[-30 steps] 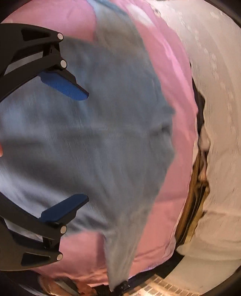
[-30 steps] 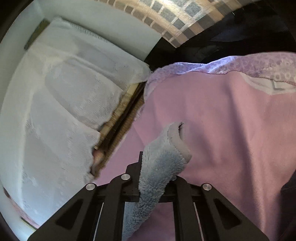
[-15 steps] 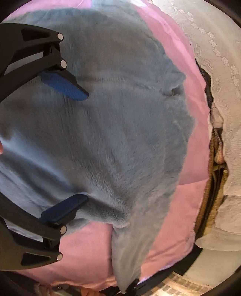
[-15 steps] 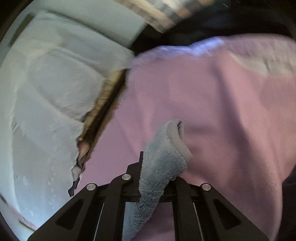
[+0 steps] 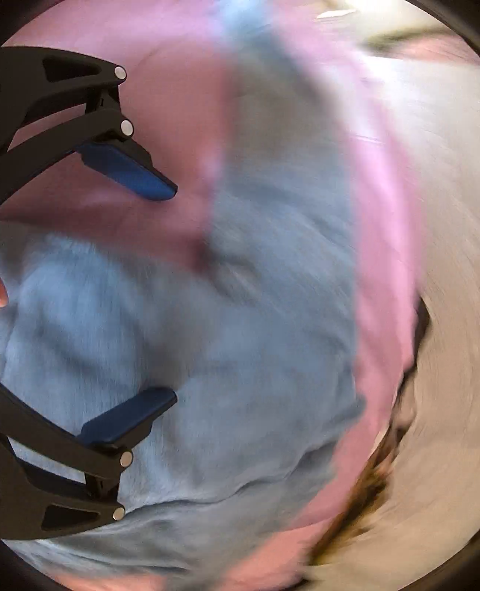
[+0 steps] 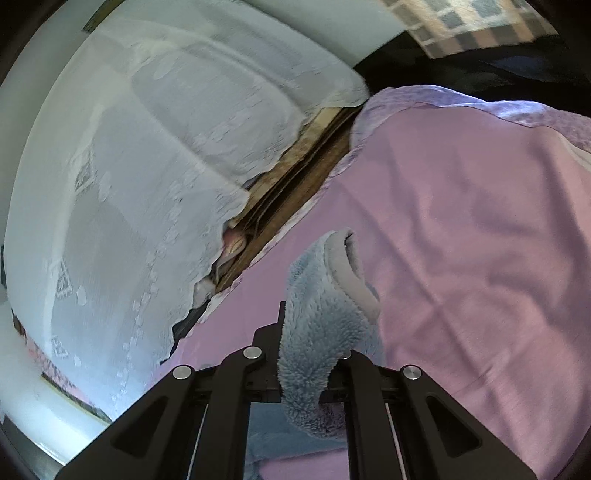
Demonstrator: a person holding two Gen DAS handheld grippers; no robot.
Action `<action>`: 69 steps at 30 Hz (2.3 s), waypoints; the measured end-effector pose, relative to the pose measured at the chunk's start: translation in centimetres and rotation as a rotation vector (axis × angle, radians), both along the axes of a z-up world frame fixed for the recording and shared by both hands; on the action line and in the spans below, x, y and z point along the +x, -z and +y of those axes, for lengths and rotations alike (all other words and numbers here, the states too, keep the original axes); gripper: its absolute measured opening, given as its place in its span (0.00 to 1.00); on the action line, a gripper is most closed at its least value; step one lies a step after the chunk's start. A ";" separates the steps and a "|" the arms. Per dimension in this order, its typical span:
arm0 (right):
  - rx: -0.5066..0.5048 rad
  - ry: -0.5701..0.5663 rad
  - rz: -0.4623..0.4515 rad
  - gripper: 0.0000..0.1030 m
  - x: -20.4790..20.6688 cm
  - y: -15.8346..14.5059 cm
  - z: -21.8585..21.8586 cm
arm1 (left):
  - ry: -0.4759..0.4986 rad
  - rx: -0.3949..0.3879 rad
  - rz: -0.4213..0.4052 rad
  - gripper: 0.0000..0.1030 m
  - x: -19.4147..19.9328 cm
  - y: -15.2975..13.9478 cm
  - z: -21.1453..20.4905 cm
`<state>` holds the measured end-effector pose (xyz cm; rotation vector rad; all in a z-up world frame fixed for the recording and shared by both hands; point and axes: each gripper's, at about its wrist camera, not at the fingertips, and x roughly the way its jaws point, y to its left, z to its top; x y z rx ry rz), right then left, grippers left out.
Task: Fold small clothes
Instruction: 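Lift the sleeve cuff with the right tool and lay it across the jacket body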
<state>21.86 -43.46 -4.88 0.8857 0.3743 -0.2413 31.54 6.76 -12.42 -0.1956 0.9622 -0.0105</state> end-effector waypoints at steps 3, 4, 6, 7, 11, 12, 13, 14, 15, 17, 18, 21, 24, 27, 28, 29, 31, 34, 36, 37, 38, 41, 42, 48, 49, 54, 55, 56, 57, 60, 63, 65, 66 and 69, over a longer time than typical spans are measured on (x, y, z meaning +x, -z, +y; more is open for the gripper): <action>-0.022 -0.033 0.001 0.08 0.9 -0.7 2.2 | -0.049 -0.066 -0.057 0.96 -0.1 -0.7 1.0; -0.032 -0.048 0.000 0.08 1.5 -1.1 3.1 | -0.036 -0.027 -0.048 0.96 0.1 -0.4 0.3; -0.040 -0.071 -0.007 0.08 2.2 -1.7 4.6 | -0.009 0.036 -0.028 0.96 0.5 -0.2 -0.9; -0.041 -0.082 -0.012 0.08 2.7 -2.0 5.4 | 0.004 0.046 -0.031 0.96 0.6 -0.3 -1.3; -0.036 -0.132 -0.022 0.08 4.3 -2.7 8.3 | -0.008 0.010 -0.031 0.96 0.7 -0.3 -0.7; -0.033 -0.144 -0.025 0.08 4.7 -2.8 9.0 | -0.010 0.005 -0.033 0.96 0.5 -0.2 -0.7; -0.031 -0.163 -0.026 0.08 5.3 -3.1 9.9 | -0.011 0.008 -0.031 0.96 0.5 -0.2 -0.7; -0.032 -0.178 -0.026 0.08 5.8 -3.3 10.7 | -0.009 0.022 -0.027 0.96 0.6 -0.1 -0.9; -0.032 -0.189 -0.027 0.08 6.1 -3.5 11.2 | -0.008 0.034 -0.025 0.96 0.3 -0.1 -1.1; -0.026 -0.218 -0.031 0.08 7.1 -4.0 13.0 | -0.005 0.061 -0.019 0.96 0.5 0.0 -1.5; -0.023 -0.229 -0.034 0.08 7.5 -4.3 13.6 | -0.005 0.066 -0.017 0.96 0.3 -0.1 -1.5; -0.017 -0.279 -0.045 0.08 8.9 -5.0 16.4 | -0.007 0.070 -0.014 0.96 0.5 0.0 -1.6; -0.003 -0.320 -0.050 0.08 10.2 -5.1 18.7 | -0.008 0.081 -0.012 0.96 0.5 0.0 -1.7; 0.012 -0.362 -0.039 0.08 11.6 -4.9 21.1 | -0.011 0.089 -0.009 0.96 0.3 0.0 -1.7; 0.017 -0.378 -0.032 0.08 12.2 -4.6 22.0 | -0.011 0.089 -0.009 0.96 0.2 0.1 -1.7; 0.019 -0.390 -0.026 0.08 12.6 -4.4 22.7 | -0.012 0.089 -0.009 0.96 0.2 0.1 -1.7; 0.013 -0.412 -0.010 0.08 13.3 -3.8 23.9 | -0.014 0.091 -0.009 0.96 0.1 0.1 -1.7; 0.000 -0.447 0.018 0.08 14.0 -2.9 25.5 | -0.015 0.093 -0.009 0.96 0.0 0.2 -1.7; -0.011 -0.468 0.034 0.08 14.2 -2.5 26.3 | -0.016 0.094 -0.008 0.96 0.2 0.2 -1.7; -0.019 -0.479 0.040 0.08 14.3 -2.3 26.7 | -0.016 0.096 -0.008 0.96 0.2 0.2 -1.8; -0.023 -0.487 0.044 0.08 14.5 -2.2 27.0 | -0.016 0.096 -0.008 0.96 0.2 0.2 -1.8; -0.035 -0.508 0.046 0.08 14.7 -1.9 27.6 | -0.016 0.097 -0.007 0.96 0.2 0.2 -1.7; -0.035 -0.511 0.046 0.08 14.7 -1.8 27.6 | -0.016 0.098 -0.007 0.96 0.3 0.2 -1.7; -0.030 -0.564 0.034 0.08 15.4 -1.1 28.1 | -0.016 0.098 -0.007 0.96 0.3 0.3 -1.7; -0.027 -0.581 0.030 0.08 15.5 -0.9 28.4 | -0.016 0.098 -0.007 0.96 0.3 0.3 -1.7; -0.065 -0.646 0.046 0.08 16.1 0.0 30.3 | -0.015 0.098 -0.007 0.96 0.3 0.3 -1.7; -0.069 -0.656 0.052 0.08 16.3 0.2 30.6 | -0.015 0.098 -0.007 0.96 0.4 0.3 -1.7; -0.071 -0.665 0.058 0.08 16.3 0.4 30.8 | -0.015 0.098 -0.007 0.96 0.4 0.3 -1.7; -0.074 -0.676 0.065 0.08 16.5 0.6 31.1 | -0.015 0.099 -0.007 0.96 0.4 0.3 -1.7; -0.075 -0.718 0.103 0.09 17.0 1.5 32.0 | -0.015 0.099 -0.007 0.96 0.4 0.3 -1.7; -0.072 -0.776 0.176 0.12 17.8 3.0 33.1 | -0.015 0.098 -0.007 0.96 0.4 0.3 -1.7; -0.086 -0.794 0.204 0.19 17.9 3.4 33.6 | -0.015 0.098 -0.007 0.96 0.4 0.3 -1.7; -0.090 -0.805 0.213 0.24 17.9 3.5 33.9 | -0.015 0.098 -0.007 0.96 0.4 0.3 -1.7; -0.097 -0.836 0.189 0.33 17.5 2.9 34.3 | -0.015 0.098 -0.007 0.96 0.4 0.2 -1.7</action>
